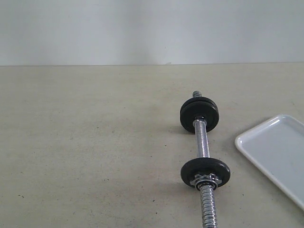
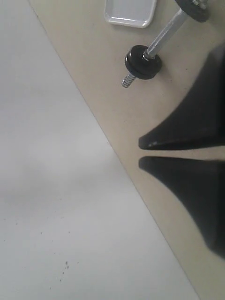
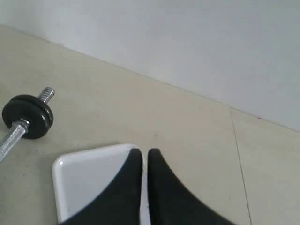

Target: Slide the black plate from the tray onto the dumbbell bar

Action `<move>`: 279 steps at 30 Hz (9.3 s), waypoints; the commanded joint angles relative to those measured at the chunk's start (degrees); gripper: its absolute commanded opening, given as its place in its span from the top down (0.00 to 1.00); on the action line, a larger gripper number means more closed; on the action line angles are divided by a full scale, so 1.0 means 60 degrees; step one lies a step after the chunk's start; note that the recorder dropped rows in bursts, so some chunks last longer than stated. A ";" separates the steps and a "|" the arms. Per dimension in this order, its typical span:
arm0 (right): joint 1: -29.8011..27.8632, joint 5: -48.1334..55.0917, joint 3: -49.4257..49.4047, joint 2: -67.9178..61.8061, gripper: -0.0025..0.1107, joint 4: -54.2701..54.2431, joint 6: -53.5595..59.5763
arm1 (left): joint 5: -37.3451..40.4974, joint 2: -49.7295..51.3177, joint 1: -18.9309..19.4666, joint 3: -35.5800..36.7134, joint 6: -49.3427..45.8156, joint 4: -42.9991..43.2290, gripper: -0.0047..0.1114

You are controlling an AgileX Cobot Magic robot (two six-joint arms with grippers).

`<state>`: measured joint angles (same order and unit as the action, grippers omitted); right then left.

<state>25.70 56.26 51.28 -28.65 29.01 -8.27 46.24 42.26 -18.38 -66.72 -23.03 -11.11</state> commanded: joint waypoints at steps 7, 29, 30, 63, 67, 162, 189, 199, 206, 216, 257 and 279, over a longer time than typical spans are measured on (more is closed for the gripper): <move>0.0001 -0.1533 -0.0208 0.2140 0.97 -0.0273 0.0987 | -0.0616 -0.3445 0.0016 0.3000 0.0183 0.0408 0.92; 0.0001 -0.8418 -0.5508 0.0115 0.97 0.1032 -0.3195 | -0.8063 -0.4743 0.0016 0.9672 0.3443 0.0410 0.92; 0.0001 -0.8513 -0.5521 -0.0183 0.97 0.1032 -0.3195 | -0.8125 -0.4743 0.0016 0.9741 0.3443 0.0410 0.92; 0.0001 -1.0458 -0.6576 -0.2677 0.97 0.0960 -0.3217 | -0.7200 -0.4743 0.0016 1.1120 0.3443 0.0431 0.92; 0.0001 -1.0637 -0.7005 -0.2677 0.97 0.0870 -0.3217 | -0.7187 -0.4743 0.0016 1.1120 0.3443 0.0431 0.92; -0.3987 -0.6033 -0.7880 0.4775 0.97 -0.3085 -0.0190 | -0.7230 -0.7043 0.1851 1.1120 0.4194 0.0426 0.92; -0.3987 -0.6262 -0.8547 0.4775 0.97 -0.5213 0.1538 | -0.4176 -0.7043 0.1851 1.1120 0.4176 0.3006 0.92; -0.3987 -0.6262 -0.8547 0.4775 0.97 -0.5215 0.1454 | -0.4216 -0.7043 0.1851 1.1120 0.4176 0.3006 0.92; -0.3987 -0.6262 -0.8547 0.4775 0.97 -0.5215 0.1457 | -0.4213 -0.7043 0.2524 1.1120 0.4176 0.3006 0.92; -0.3987 -0.6262 -0.8547 0.4775 0.97 -0.5215 0.1457 | -0.4197 -0.7043 0.3412 1.1120 0.4176 0.3006 0.92; -0.3987 -0.6303 -0.8547 0.4775 0.97 -0.5233 0.1436 | -0.4199 -0.7043 0.3414 1.1120 0.4176 0.3006 0.92; -0.4007 -0.6303 -0.8547 0.4775 0.97 -0.5233 0.1436 | -0.4200 -0.7043 0.3414 1.1120 0.4176 0.3006 0.92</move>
<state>1.94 18.94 0.00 -0.29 -2.27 0.46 20.96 0.20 1.92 -0.13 1.47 6.85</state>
